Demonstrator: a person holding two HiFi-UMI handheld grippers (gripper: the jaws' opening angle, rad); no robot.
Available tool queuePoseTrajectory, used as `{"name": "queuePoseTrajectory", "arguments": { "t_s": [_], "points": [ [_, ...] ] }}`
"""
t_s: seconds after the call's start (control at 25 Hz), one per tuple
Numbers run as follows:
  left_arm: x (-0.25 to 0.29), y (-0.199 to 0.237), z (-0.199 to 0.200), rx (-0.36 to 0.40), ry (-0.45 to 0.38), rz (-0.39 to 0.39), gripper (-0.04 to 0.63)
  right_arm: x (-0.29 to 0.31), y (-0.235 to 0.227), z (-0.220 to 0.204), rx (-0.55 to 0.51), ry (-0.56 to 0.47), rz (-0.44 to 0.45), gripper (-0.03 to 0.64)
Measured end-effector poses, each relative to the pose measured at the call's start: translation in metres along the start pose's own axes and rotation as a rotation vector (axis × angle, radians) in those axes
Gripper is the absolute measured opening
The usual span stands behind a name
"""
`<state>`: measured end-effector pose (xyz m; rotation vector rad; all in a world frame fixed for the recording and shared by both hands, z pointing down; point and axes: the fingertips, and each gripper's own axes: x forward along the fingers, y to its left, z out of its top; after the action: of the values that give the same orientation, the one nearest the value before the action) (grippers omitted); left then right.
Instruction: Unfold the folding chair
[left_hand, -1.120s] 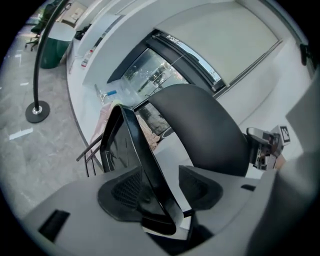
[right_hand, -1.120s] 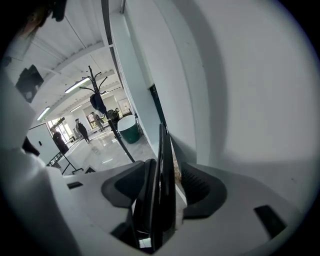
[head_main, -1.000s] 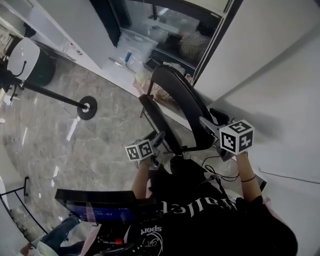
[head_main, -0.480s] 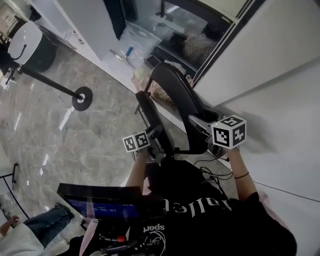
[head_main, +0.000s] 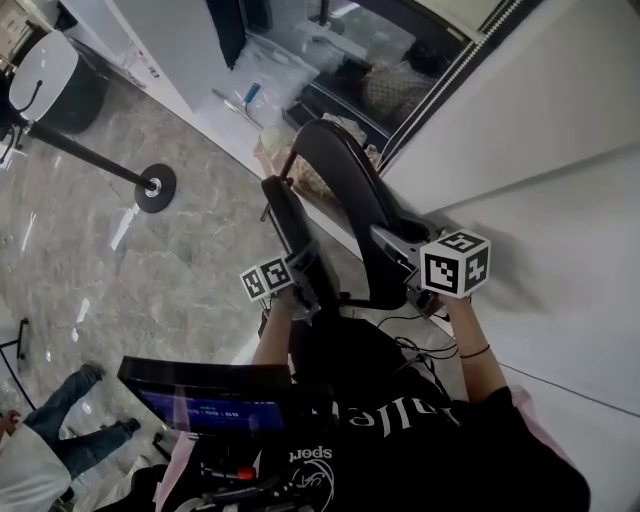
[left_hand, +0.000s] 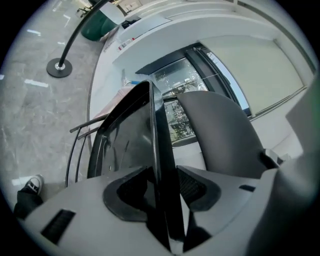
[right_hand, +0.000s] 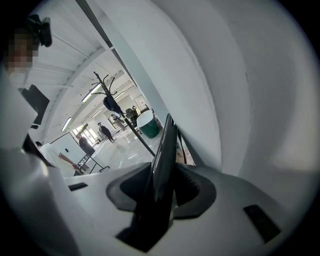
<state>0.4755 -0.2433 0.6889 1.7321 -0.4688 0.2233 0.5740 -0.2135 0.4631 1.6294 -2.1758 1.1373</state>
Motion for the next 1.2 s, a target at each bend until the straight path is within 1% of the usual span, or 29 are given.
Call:
{"name": "queuePoseTrajectory", "arguments": {
  "t_s": [0.08, 0.2, 0.28, 0.36, 0.44, 0.56, 0.76, 1.04, 1.2],
  "points": [
    [0.000, 0.000, 0.001, -0.002, -0.018, -0.006, 0.180, 0.001, -0.001, 0.001, -0.010, -0.001, 0.006, 0.135],
    [-0.004, -0.004, 0.000, 0.047, -0.022, -0.028, 0.167, 0.000, 0.000, 0.000, -0.006, -0.008, 0.034, 0.135],
    [-0.008, -0.007, -0.001, 0.069, -0.016, -0.048, 0.152, -0.002, 0.002, 0.002, 0.024, -0.025, 0.061, 0.135],
    [-0.012, -0.009, 0.000, 0.065, -0.014, -0.070, 0.131, -0.002, 0.004, 0.004, 0.068, -0.052, 0.084, 0.129],
    [-0.016, -0.010, 0.001, 0.034, -0.016, -0.091, 0.108, -0.002, 0.009, 0.004, 0.084, -0.067, 0.089, 0.126],
    [-0.029, -0.003, 0.003, -0.029, -0.030, -0.103, 0.098, 0.005, 0.027, 0.000, 0.071, -0.057, 0.102, 0.126],
    [-0.065, 0.017, 0.011, -0.101, -0.088, -0.105, 0.092, 0.025, 0.068, -0.005, 0.062, -0.038, 0.136, 0.126],
    [-0.126, 0.050, 0.015, -0.212, -0.155, -0.118, 0.092, 0.059, 0.146, -0.020, -0.011, 0.019, 0.159, 0.126],
    [-0.179, 0.071, 0.020, -0.236, -0.201, -0.131, 0.092, 0.086, 0.205, -0.027, -0.063, 0.055, 0.186, 0.126]
  ]
}}
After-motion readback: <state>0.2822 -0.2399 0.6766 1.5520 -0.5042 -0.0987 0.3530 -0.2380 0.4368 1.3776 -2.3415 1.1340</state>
